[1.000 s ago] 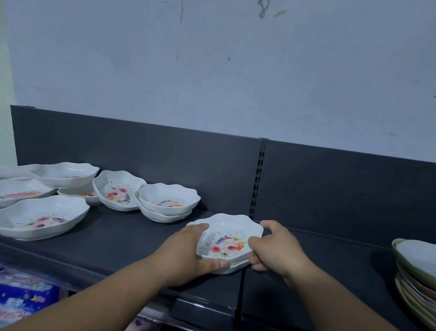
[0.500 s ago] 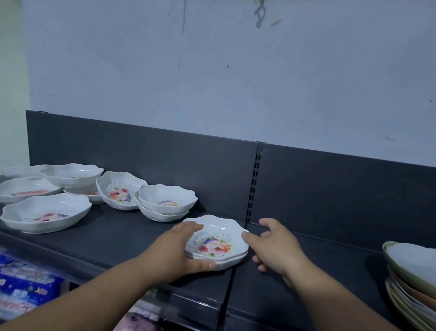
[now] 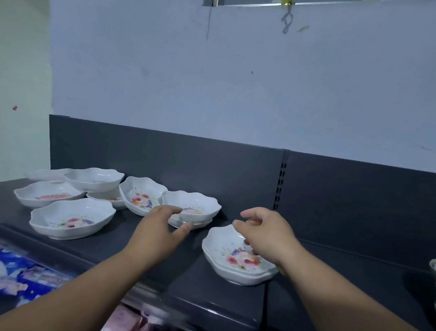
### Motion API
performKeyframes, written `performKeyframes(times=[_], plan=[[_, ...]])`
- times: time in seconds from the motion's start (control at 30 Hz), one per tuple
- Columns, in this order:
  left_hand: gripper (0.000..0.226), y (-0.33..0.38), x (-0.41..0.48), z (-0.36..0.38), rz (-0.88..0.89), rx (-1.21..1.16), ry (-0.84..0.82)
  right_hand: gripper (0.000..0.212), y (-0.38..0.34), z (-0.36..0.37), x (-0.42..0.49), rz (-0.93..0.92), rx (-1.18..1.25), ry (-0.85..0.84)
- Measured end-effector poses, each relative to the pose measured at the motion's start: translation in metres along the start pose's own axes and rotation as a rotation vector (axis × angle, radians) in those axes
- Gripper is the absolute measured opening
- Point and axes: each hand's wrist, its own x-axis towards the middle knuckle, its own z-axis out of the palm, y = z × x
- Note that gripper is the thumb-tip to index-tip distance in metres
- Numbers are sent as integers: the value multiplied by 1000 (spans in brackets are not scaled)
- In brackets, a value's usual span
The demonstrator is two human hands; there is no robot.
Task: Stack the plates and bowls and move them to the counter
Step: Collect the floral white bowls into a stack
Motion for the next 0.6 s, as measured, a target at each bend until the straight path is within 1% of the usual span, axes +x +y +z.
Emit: performKeyframes(times=[0.2,0.37,0.47,0.53,0.6], plan=[[50,-39,43,-18,-46,10,-40,42,-27,41,29,3,-96,-3],[56,-59,76,-27,-53,32,-122,61,-41,68,61,8,-264,-14],[57,-70,89,-27,-44,43,-172,68,-44,79,75,16,-356,-56],[58,-75,94,-25,-39,37,-201,66,-46,87,78,24,-422,-104],[59,-79,97,-22,-28,29,-228,55,-46,96,80,32,-475,-132]])
